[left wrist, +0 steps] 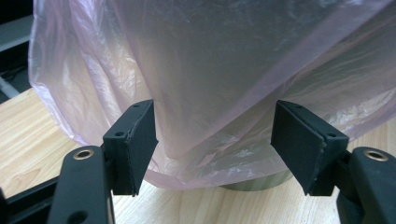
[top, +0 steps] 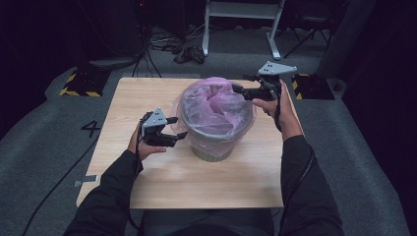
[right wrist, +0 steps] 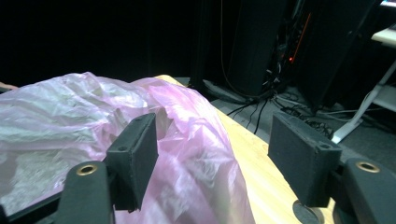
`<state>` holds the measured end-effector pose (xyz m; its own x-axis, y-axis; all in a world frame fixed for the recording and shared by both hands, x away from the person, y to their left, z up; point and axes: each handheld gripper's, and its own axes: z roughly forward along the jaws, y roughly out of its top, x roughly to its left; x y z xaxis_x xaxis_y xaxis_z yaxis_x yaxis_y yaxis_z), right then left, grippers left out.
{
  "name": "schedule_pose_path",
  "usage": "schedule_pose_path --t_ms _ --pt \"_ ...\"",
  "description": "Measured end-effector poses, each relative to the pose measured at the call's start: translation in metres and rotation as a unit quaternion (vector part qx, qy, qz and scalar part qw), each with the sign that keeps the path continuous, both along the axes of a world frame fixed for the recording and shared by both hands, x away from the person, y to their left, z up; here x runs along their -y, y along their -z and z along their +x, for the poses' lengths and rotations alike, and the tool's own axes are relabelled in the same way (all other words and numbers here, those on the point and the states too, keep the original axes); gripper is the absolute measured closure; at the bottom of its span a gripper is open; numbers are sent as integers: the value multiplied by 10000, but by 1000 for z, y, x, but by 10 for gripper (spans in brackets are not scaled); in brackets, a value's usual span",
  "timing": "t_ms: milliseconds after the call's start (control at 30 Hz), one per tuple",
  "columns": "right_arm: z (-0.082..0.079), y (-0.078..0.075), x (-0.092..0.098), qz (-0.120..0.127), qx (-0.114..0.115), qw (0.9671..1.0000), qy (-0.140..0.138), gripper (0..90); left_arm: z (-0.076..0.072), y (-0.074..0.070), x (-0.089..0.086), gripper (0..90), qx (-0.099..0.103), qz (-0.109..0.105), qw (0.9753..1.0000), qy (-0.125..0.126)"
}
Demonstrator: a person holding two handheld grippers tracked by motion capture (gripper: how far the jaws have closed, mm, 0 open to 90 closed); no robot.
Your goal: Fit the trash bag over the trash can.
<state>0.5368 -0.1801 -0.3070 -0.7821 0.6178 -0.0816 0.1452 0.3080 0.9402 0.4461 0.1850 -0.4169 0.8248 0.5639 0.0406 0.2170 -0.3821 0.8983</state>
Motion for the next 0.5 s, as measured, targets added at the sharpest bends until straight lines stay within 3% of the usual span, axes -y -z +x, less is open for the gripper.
schedule_pose_path --t_ms 100,200,333,367,400,500 --pt "7 1 -2 107 -111 9998 -109 359 5 3 -1 289 -61 -120 9999 -41" --pt "11 3 -9 -10 -169 9997 -147 390 8 5 -2 326 -36 -76 9999 -131" --pt "16 6 -16 -193 -274 9992 -206 553 9 4 -4 511 148 -113 9996 -234" --pt "17 7 -18 -190 -327 9990 -221 683 9 4 -4 628 193 -113 9995 -244" --pt "17 7 -18 -190 -327 9990 -221 683 10 4 -4 628 210 -115 9995 -220" --pt "18 7 -21 -296 -304 9989 -184 809 11 5 0 773 360 63 9990 -248"
